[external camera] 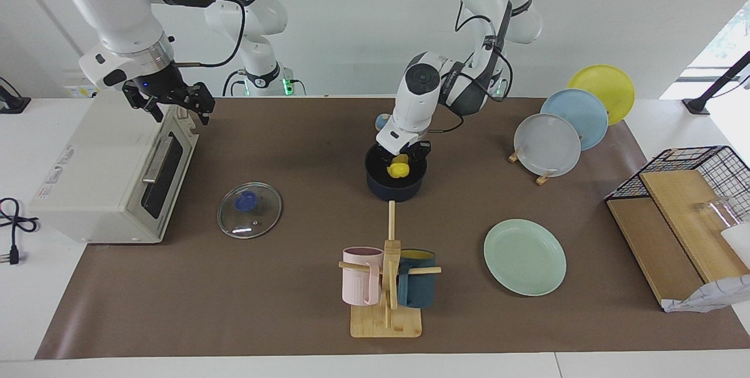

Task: Transfer potato from pot to plate
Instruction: 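Carry the potato with the left gripper over the green plate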

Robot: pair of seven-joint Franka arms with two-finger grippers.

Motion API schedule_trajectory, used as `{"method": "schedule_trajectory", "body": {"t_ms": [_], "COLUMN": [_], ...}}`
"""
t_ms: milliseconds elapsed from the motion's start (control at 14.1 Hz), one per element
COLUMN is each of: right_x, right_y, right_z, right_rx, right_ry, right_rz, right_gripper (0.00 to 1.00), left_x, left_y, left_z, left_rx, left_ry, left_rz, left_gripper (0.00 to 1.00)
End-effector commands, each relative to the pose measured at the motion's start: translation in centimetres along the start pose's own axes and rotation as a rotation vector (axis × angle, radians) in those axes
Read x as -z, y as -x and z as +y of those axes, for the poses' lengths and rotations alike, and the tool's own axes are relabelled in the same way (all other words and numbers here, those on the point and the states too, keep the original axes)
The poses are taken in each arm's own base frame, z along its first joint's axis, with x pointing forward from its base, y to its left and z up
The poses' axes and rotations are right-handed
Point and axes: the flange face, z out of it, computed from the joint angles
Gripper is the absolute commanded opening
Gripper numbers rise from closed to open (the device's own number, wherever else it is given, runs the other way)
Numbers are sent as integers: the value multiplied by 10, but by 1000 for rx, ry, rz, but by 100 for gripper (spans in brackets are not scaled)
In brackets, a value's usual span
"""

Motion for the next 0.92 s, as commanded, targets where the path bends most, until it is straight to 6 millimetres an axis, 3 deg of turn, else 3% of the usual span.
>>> {"method": "schedule_trajectory", "body": {"t_ms": [0, 142, 213, 284, 497, 569, 711, 853], "right_x": [0, 0, 0, 0, 0, 0, 0, 0], "right_y": [4, 4, 4, 4, 4, 4, 4, 4], "right_z": [1, 1, 1, 1, 1, 1, 1, 1], "right_rx": [-15, -15, -15, -15, -15, -16, -16, -15], "right_ry": [-19, -19, -20, -20, -19, -20, -20, -20], "right_rz": [-2, -2, -2, -2, -2, -2, -2, -2], "right_gripper": [100, 100, 100, 100, 100, 100, 100, 100], "left_x": [64, 106, 130, 141, 174, 178, 165, 133], "left_y": [-8, -27, -45, -62, -120, -135, -163, -192], "left_z": [-16, -30, -49, -68, -155, -185, -238, -274], "left_rx": [38, 70, 108, 134, 104, 83, 29, 47], "left_ry": [0, 20, 32, 28, 37, 45, 49, 52], "left_rz": [4, 13, 21, 9, -10, 6, 41, 85], "left_gripper": [0, 0, 0, 0, 0, 0, 0, 0]}}
